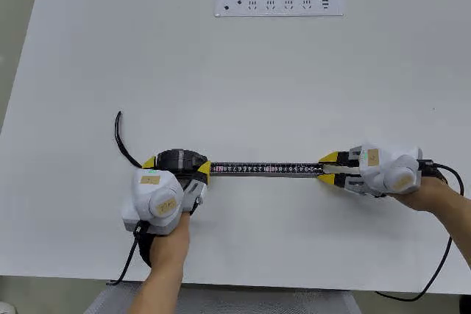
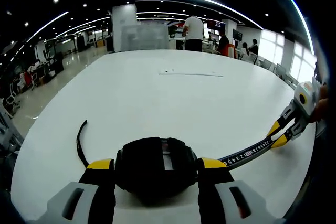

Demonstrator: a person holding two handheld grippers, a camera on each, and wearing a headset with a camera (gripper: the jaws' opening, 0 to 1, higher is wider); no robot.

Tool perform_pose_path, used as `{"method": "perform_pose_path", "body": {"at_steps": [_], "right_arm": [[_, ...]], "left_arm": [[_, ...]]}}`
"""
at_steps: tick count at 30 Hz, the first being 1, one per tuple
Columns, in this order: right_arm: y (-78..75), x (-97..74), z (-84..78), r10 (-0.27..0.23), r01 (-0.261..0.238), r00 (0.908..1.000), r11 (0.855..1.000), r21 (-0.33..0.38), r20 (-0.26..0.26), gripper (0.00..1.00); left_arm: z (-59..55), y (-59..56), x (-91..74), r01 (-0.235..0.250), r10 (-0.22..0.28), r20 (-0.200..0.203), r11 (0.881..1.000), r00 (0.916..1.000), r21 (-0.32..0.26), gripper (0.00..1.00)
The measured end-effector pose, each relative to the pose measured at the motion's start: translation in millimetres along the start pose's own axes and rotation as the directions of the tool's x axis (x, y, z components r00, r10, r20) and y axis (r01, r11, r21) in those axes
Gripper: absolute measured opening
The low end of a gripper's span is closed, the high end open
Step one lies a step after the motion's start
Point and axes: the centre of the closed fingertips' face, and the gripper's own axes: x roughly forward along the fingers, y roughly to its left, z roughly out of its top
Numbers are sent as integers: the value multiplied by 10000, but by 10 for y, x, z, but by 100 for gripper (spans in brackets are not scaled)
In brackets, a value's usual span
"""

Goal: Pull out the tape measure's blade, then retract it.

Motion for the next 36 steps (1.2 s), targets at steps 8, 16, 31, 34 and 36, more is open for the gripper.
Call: {"method": "perform_pose_path", "body": {"at_steps": [8, 16, 31, 34, 36], "right_arm": [[-5, -1, -13, -18, 18, 10000, 10000, -16, -93, 12], [3, -23, -17, -26, 27, 9999, 10000, 55, -125, 11], [6, -13, -19, 0, 2, 9999, 9999, 123, -170, 11], [10, -15, -13, 4, -2, 9998, 9999, 119, -178, 11], [6, -11, -19, 4, -2, 9998, 9999, 121, -180, 11]], "left_arm": [[-8, 7, -4, 27, -24, -186, 9999, 9998, 147, 58], [-11, 10, -11, 101, -93, -277, 9996, 9996, 277, 56], [-11, 9, -12, 199, -194, -267, 9996, 9995, 214, 56], [-13, 11, -13, 243, -237, -301, 9995, 9993, 194, 56], [-13, 11, -15, 270, -264, -304, 9995, 9992, 179, 56]]}}
